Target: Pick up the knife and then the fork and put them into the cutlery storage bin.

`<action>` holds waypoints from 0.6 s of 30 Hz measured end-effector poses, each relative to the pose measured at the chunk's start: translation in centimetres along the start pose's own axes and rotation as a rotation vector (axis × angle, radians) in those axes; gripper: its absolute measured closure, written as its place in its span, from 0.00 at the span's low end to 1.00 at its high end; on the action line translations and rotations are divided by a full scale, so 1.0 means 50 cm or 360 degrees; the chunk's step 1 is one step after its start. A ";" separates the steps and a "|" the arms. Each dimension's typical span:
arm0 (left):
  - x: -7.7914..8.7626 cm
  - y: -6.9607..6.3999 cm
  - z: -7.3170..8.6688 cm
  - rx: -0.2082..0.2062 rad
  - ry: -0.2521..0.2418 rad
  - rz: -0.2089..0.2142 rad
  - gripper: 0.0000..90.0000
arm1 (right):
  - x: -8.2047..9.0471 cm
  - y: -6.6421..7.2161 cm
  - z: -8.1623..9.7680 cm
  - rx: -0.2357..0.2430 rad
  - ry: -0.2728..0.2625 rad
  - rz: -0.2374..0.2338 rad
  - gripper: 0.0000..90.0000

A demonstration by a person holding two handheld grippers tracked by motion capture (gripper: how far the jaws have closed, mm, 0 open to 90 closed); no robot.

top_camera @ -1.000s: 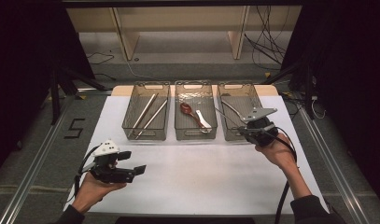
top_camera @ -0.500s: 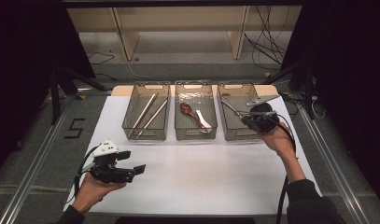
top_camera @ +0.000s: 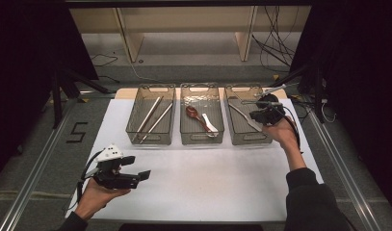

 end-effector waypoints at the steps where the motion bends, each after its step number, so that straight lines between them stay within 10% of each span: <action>1: 0.000 -0.001 0.000 0.0006 -0.0008 0.0001 0.19 | -0.004 -0.002 -0.002 -0.0009 0.0008 0.0006 0.97; 18: 0.006 0.001 -0.003 -0.0010 -0.0123 0.0004 0.18 | -0.066 -0.022 -0.021 -0.0131 0.0112 0.0045 0.97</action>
Point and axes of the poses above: each handheld gripper's, and its own axes: x roughly backward along the jaws, z roughly out of its underside, y roughly to its left, the point moved 2 cm from there along -x, roughly forward along the jaws, and after that the axes turned 4 degrees about y, right-handed, at the moved point
